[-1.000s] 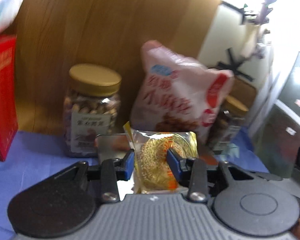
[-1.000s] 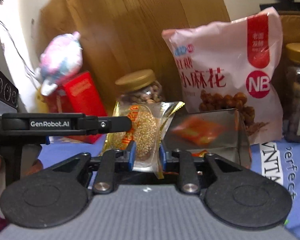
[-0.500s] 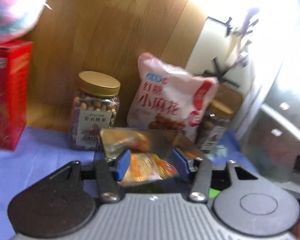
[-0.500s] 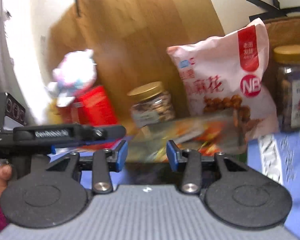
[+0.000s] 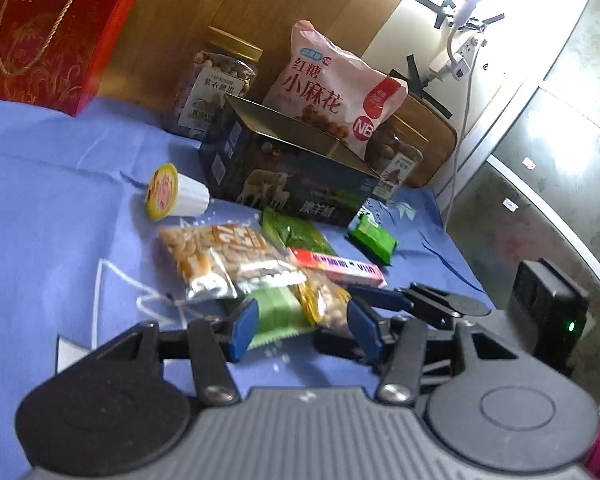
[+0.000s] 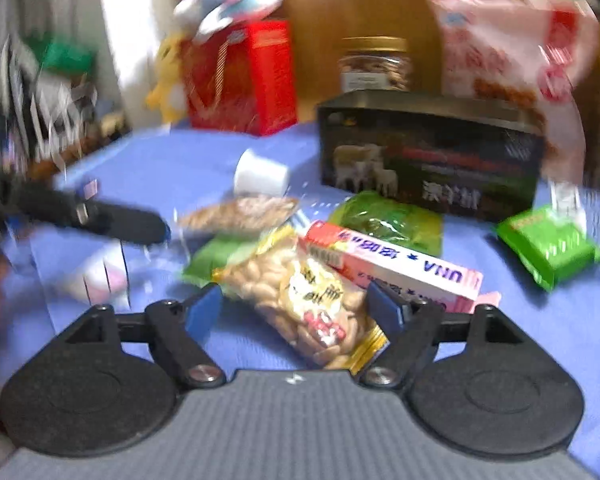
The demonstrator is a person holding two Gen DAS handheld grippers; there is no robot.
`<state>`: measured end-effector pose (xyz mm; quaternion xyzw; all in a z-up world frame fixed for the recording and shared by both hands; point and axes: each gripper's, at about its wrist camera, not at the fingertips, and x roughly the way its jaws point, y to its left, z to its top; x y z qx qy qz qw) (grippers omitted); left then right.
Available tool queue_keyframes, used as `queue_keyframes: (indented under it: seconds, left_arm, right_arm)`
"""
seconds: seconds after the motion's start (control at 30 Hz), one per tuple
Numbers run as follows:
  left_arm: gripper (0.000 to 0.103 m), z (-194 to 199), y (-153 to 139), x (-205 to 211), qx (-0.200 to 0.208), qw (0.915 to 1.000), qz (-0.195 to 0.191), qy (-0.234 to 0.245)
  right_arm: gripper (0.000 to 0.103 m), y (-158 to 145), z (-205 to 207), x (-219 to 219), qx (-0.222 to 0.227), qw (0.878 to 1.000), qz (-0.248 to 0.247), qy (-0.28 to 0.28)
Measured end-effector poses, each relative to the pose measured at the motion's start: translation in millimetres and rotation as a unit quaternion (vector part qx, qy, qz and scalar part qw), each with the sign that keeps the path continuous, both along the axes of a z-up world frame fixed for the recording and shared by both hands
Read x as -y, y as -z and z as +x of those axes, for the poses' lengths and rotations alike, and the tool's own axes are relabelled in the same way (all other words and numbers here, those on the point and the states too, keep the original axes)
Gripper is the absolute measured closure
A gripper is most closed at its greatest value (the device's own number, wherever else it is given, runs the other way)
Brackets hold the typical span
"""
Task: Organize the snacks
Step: 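Grasp the yellow peanut bag with the left tool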
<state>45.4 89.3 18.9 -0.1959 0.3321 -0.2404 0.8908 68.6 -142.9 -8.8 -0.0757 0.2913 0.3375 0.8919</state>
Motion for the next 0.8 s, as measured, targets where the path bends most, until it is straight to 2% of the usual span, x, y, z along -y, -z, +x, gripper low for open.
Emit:
queue_keyframes:
  seconds: [0.03,0.07,0.17,0.3,0.33,0.4,0.47,0.53,0.8]
  left_arm:
    - [0.053,-4,-1,0,0.001,1.0000,0.002,0.000]
    - [0.053,-8,-1,-1,0.002,1.0000,0.004,0.000]
    - [0.047,-20,-1,-4,0.004,1.0000,0.003,0.006]
    - [0.047,-33,0,-2,0.005,0.9998,0.001,0.020]
    - [0.047,-35,0,-2,0.004,0.9997,-0.001,0.023]
    - [0.047,-39,0,1,0.003,0.9995,-0.003,0.030]
    - [0.047,-45,1,2,0.001,0.9992,-0.006,0.039]
    - [0.047,-51,3,6,-0.005,0.9987,-0.004,0.050]
    - [0.047,-67,16,22,-0.029,0.9965,0.034,0.071]
  right_arm:
    - [0.045,0,-6,-4,0.012,1.000,-0.021,-0.005]
    - [0.049,-2,-13,-6,0.017,0.999,-0.034,-0.009]
    - [0.050,-8,-37,-1,-0.006,0.999,-0.017,-0.046]
    - [0.047,-5,-84,-3,0.005,0.995,-0.028,-0.091]
    - [0.046,-5,-93,-1,0.009,0.996,-0.024,-0.084]
    - [0.036,-7,-103,10,0.008,0.999,0.008,-0.050]
    - [0.033,-7,-110,28,-0.004,0.998,0.068,-0.015]
    - [0.033,-2,-115,39,-0.015,0.995,0.100,0.007]
    - [0.033,7,-117,37,-0.026,0.993,0.108,0.029]
